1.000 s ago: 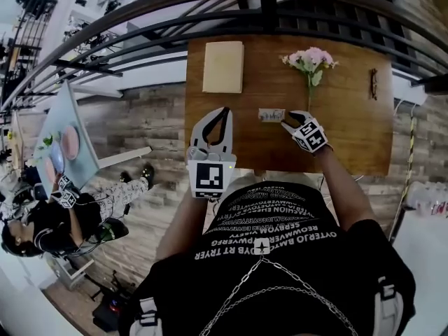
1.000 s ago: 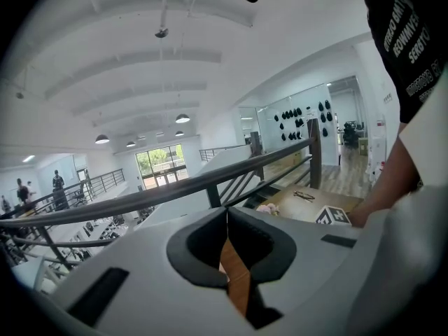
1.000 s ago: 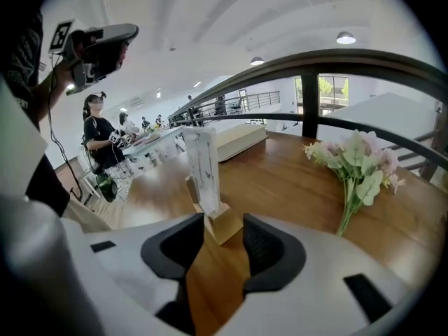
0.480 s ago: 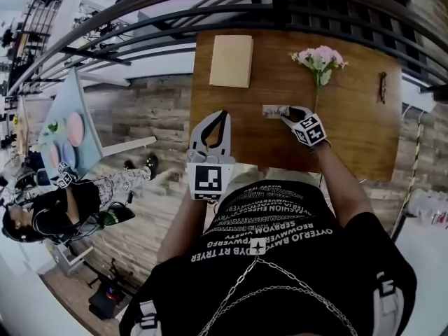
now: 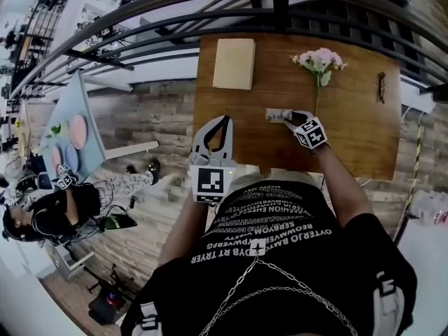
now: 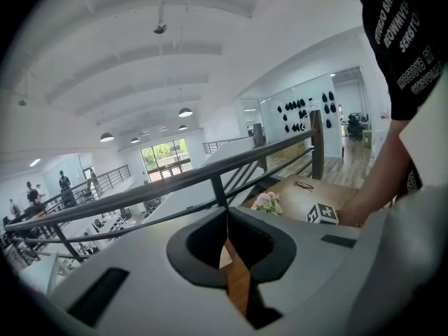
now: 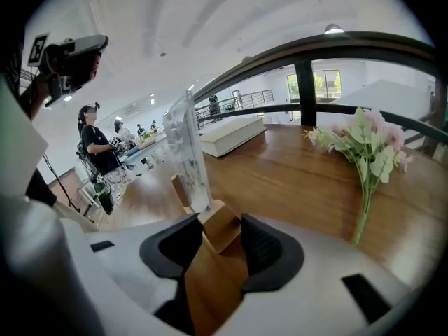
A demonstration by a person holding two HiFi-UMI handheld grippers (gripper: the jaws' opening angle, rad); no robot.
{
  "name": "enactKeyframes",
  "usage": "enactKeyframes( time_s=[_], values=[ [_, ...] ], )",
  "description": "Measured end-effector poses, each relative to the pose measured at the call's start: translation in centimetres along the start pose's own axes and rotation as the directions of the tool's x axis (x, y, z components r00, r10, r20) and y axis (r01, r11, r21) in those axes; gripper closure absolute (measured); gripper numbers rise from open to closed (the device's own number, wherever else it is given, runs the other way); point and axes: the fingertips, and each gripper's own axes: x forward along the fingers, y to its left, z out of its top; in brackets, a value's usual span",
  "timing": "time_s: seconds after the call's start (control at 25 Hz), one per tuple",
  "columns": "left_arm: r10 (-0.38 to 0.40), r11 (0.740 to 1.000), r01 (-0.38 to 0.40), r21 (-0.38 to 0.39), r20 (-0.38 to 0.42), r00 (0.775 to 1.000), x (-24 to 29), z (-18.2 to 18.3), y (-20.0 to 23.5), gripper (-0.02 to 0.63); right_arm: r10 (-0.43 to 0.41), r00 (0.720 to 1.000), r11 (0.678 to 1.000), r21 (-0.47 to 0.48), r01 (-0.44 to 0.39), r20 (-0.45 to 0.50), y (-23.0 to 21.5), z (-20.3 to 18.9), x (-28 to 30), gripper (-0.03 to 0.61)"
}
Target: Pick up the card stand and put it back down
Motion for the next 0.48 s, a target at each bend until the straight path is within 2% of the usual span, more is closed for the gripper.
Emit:
enactKeyframes(
  time_s=[0.12, 0.2, 0.24, 0.32, 0.48],
  values=[
    [-0.008, 1.000, 0.008, 0.009, 0.001, 1.000, -0.5, -0.1, -0.1, 0.586, -0.001, 1.000, 0.997, -0.075, 0.002, 0.014, 0.5, 0.7, -0.1, 0.335],
    [-0.017, 1.000, 0.017, 0.019, -0.003, 1.000, -0.9, -0.1, -0.1, 0.586, 0.015, 1.000, 0.992, -0.124, -0.013, 0.017, 0.9, 1.0, -0.1, 0.326],
    [-0.021, 1.000, 0.021, 0.022, -0.007, 1.000, -1.2, -0.3, -0.1, 0.586, 0.020, 1.000, 0.990, -0.140, -0.018, 0.011, 1.0, 0.9, -0.1, 0.327],
    [-0.024, 0.999, 0.024, 0.023, -0.015, 1.000, -1.8, -0.7, 0.0, 0.586, 0.006, 1.000, 0.986, -0.168, -0.006, -0.002, 1.0, 0.7, 0.0, 0.402],
    [-0.023, 0.999, 0.023, 0.023, -0.024, 0.999, -2.5, -1.4, 0.3, 0.586, -0.037, 0.999, 0.985, -0.170, 0.037, 0.002, 0.9, 0.3, -0.1, 0.409]
  ],
)
